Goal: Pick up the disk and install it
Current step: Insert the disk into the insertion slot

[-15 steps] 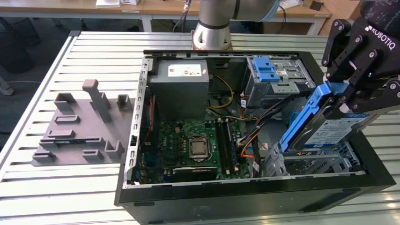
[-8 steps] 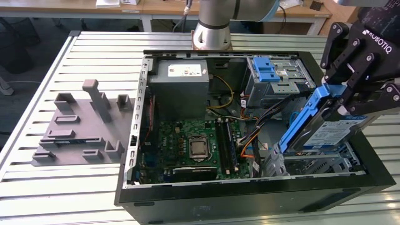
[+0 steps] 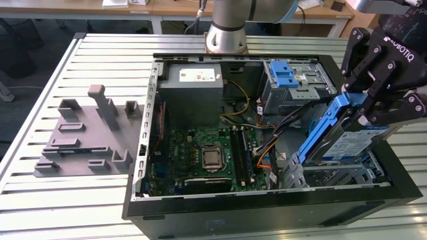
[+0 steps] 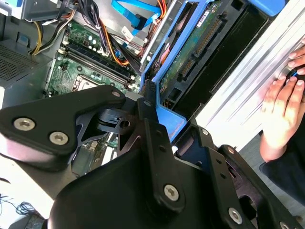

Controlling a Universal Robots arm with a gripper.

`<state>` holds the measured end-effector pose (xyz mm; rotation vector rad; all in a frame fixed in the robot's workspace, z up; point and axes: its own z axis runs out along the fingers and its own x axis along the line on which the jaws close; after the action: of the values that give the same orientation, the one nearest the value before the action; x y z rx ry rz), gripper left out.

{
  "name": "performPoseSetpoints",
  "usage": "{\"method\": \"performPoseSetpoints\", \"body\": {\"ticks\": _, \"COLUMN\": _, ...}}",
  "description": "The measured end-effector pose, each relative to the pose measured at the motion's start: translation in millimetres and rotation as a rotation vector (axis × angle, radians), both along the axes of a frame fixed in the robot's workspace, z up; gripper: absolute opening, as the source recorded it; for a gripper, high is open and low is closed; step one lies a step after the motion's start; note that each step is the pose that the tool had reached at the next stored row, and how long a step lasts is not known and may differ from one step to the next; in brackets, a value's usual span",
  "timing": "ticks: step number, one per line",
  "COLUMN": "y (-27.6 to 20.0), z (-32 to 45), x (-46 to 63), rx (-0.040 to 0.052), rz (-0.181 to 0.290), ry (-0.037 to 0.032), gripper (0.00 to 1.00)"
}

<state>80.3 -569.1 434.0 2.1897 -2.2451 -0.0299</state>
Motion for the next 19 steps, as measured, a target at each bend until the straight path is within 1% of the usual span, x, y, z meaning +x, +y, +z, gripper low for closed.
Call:
{"method": "performPoseSetpoints", "body": {"ticks": 14, "y": 0.0, "z": -11.2, "x": 0.0, "rx": 0.0000, "rz": 0.000, "ry": 0.0000, "gripper": 0.37}}
{"method": "performPoseSetpoints", "body": {"ticks": 19, "y": 0.0, "z": -14.0, "x": 0.0, "rx": 0.0005, "rz": 0.000, "ry": 0.0000, "gripper": 0.37}}
